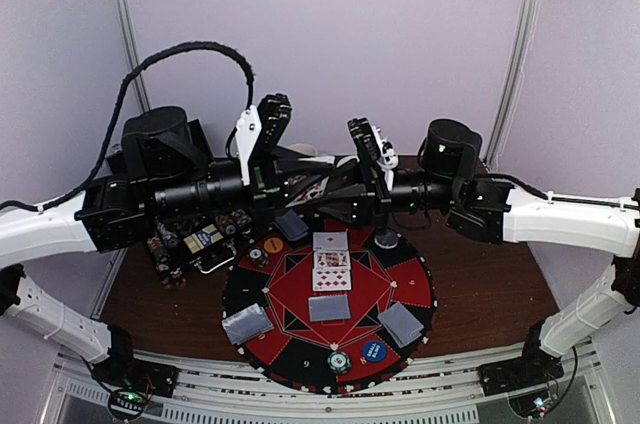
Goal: Distribute texas hold em gaming equipment
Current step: Pass from the left arm to the right, then place the poker card in the community card area.
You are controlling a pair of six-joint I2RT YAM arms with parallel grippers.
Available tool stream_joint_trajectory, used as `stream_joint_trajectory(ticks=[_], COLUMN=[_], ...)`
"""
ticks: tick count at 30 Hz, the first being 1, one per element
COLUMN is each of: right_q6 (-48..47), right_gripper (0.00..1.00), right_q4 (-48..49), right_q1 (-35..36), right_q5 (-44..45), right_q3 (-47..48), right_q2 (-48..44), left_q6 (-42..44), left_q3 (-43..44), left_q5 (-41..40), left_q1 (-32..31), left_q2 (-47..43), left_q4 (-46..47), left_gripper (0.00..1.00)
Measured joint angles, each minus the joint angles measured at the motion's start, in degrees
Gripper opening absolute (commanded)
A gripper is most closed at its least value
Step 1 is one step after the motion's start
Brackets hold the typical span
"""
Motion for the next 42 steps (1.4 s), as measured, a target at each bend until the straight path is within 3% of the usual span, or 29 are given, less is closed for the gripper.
stream_joint_trajectory(ticks=[1,6,7,9,10,11,19,22,32,42], right_q6=[0.3,0.9,0.8,-0.5,-1.7,-3.7,-15.1,-16.5,-13.6,-12.3], right_gripper=[0.00,0.00,0.00,0.00,0.00,0.00,0.00,0.00,0.00,0.00], right_q4=[0.3,0.2,-0.1,-1.9,-3.5,-6.8,-33.6,-43.8,-65.0,-72.6], right_q1=[0.0,0.0,0.0,0.0,0.1,0.2,1.6,5.9,21.8,24.3], right_q5=[-0.1,-0.2,0.0,2.3,4.4,7.8,35.1,42.0,53.5,59.2], right_q3=[0.1,0.5,0.7,1.1,1.2,1.5,3.0,2.8,5.9,15.4], right_q2=[0.0,0.4,0.4,0.3,0.1,-0.3,-1.1,0.2,16.6,27.2], left_q6=[0.1,1.0,1.3,1.9,2.1,2.1,-2.1,-4.6,-10.1,-11.0], left_q3=[0.0,-0.2,-0.2,-0.4,-0.7,-0.9,-3.8,-5.8,-9.3,-12.3], left_q5=[0.0,0.0,-0.3,-2.0,-3.3,-5.0,-15.6,-20.1,-28.9,-31.3], left_q1=[0.0,0.0,0.0,0.0,0.0,0.0,2.6,5.7,9.3,9.3], left_q2=[0.0,-0.1,-0.1,-0.2,-0.4,-0.7,-6.0,-9.9,-11.5,-13.8], left_q4=[0.0,-0.1,-0.1,-0.1,-0.4,-1.0,-6.2,-7.2,-13.8,-16.8], left_gripper=[0.00,0.02,0.24,0.81,0.95,0.98,0.98,0.98,0.98,0.98])
